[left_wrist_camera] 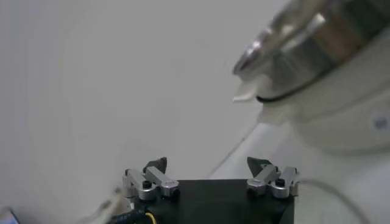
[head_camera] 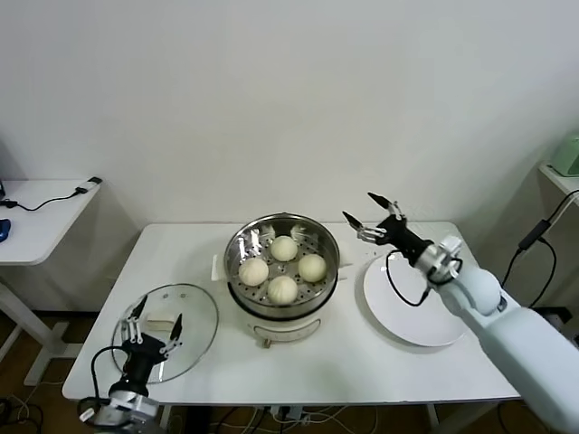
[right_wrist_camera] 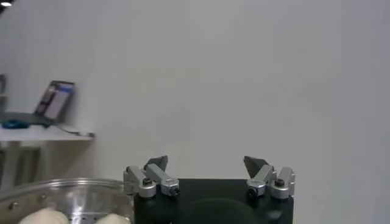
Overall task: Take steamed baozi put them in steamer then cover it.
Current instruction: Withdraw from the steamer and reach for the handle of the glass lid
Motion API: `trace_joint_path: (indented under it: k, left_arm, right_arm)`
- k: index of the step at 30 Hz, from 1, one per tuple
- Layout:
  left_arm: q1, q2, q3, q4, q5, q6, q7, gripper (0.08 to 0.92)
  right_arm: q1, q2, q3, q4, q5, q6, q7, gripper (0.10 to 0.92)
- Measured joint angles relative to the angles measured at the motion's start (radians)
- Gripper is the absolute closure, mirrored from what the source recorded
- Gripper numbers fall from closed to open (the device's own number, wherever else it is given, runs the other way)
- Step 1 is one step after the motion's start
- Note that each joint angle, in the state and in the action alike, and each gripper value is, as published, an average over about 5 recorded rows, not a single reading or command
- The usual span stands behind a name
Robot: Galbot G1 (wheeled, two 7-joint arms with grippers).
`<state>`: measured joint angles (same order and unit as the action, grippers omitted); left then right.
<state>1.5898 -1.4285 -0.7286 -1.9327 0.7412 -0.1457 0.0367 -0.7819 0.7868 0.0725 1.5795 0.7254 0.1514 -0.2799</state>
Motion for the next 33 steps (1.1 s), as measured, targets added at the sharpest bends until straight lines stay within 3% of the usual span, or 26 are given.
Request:
trace_joint_path:
  k: [14,33]
  left_arm:
    - [-0.062,-0.013,-0.009,0.098,0.660,0.029,-0.024,0.177]
    - [-0.174,-0.015,0.005,0.293,0.790,0.103,-0.172,0.177]
  right_arm:
    - [-0.324,0.147,0.352,-0.012,-0.118,0.018,-0.045,0.203]
    - [-0.427,0.224,0.473,-0.066,-0.188,0.045,-0.073,0.203]
